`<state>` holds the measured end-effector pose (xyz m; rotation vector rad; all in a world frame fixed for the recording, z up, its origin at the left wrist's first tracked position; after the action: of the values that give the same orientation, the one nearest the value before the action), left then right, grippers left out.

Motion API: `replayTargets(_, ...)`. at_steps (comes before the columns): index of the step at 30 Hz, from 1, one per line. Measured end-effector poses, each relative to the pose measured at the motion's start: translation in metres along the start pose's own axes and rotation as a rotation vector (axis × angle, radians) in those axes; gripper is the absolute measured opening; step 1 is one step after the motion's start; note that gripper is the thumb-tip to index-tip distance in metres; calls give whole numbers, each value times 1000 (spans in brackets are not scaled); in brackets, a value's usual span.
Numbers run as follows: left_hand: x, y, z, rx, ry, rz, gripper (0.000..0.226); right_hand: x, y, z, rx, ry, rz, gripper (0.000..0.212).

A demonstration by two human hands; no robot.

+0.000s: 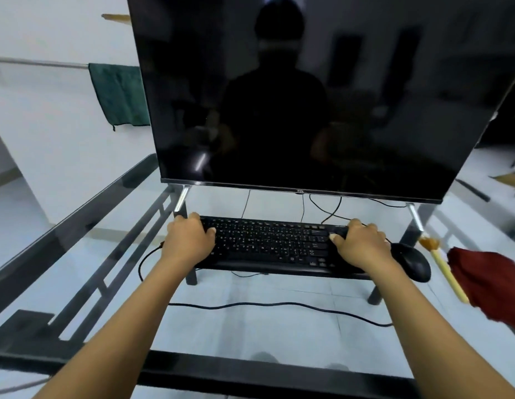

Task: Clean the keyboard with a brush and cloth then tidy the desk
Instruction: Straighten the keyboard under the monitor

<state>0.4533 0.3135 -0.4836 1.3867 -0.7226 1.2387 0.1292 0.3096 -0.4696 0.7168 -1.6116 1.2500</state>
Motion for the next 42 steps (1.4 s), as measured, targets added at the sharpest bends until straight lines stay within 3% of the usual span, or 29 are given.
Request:
replayTargets(4,-5,2,2,42,12,-22,50,-3,7,8,-30,-10,57,65)
replayTargets(14,-14,17,46,92,-3,-74,51,-4,3,46,34,22,308,52)
replayTargets(19,-12,16,60,22,-2,-143,51,-1,4,60,90,-14,403,51)
replayTargets(22,0,11,50,-43,-95,-174,38,4,18,52,118,-93,342,57)
replayTargets(25,8,-1,40,-96,-241,-83,37,1,32,35,146,-160,283,40)
replayTargets(27,6,-10,44,-76,-251,-30,35,-2,35,32,177,-132,232,38)
replayTargets(30,3,-11,54,-57,-219,-28,28,-5,30,37,183,-91,235,43)
replayTargets(33,3,-5,61,-73,-166,-28,32,-10,24,46,179,-58,233,68)
replayTargets(36,3,-1,69,-65,-127,-29,35,-12,16,55,194,-29,237,77)
replayTargets(42,-4,-1,82,-12,-65,-80,31,-16,5,70,238,15,274,43)
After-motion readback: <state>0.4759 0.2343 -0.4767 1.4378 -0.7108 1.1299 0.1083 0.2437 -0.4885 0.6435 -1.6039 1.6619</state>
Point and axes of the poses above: each hand's wrist, its own z-axis towards the middle knuckle, its own x-axis out of the back of the hand, y = z × x, the point moved 2 cm from there along z, towards the middle knuckle, and after that the axes turned 10 degrees about z, right-handed, at the moved point
